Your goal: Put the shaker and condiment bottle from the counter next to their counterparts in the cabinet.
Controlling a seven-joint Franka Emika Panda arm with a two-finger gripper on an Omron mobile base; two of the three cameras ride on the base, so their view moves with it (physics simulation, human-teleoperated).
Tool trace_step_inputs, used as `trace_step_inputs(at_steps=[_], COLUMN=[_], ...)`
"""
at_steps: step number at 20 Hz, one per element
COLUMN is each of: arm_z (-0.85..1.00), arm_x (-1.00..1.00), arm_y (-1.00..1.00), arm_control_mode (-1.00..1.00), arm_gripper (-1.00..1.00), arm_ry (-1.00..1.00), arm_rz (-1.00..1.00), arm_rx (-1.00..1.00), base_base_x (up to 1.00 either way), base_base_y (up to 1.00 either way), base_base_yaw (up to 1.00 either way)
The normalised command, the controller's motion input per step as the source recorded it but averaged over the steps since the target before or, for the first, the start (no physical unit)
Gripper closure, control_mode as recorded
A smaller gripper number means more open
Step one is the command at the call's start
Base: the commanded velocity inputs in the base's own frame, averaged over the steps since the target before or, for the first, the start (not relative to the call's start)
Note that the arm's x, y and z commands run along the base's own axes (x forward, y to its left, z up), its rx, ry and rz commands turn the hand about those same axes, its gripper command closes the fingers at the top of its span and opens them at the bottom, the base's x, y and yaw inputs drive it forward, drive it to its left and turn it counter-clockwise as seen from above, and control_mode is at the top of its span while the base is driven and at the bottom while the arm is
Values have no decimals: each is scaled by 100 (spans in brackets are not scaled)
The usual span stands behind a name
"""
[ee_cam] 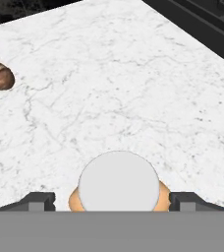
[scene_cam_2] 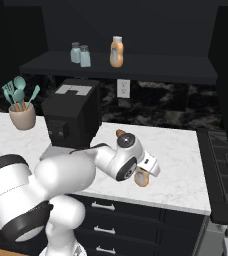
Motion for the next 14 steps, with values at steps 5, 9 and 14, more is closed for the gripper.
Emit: trace_step_inputs(at_steps=[5, 9, 14], arm_z=[-9, -3, 0], arm_x=[16, 0, -3], arm_y=[0, -10, -19], arm_control_mode=[-100, -100, -100], arm_gripper=[100, 100, 100], arm_ry=[3, 0, 0], arm_rz=[0, 0, 0], arm_rx=[-1, 0, 0], base_base_x=[0, 0, 0], base_base_y=[0, 0, 0], base_base_yaw=[0, 0, 0])
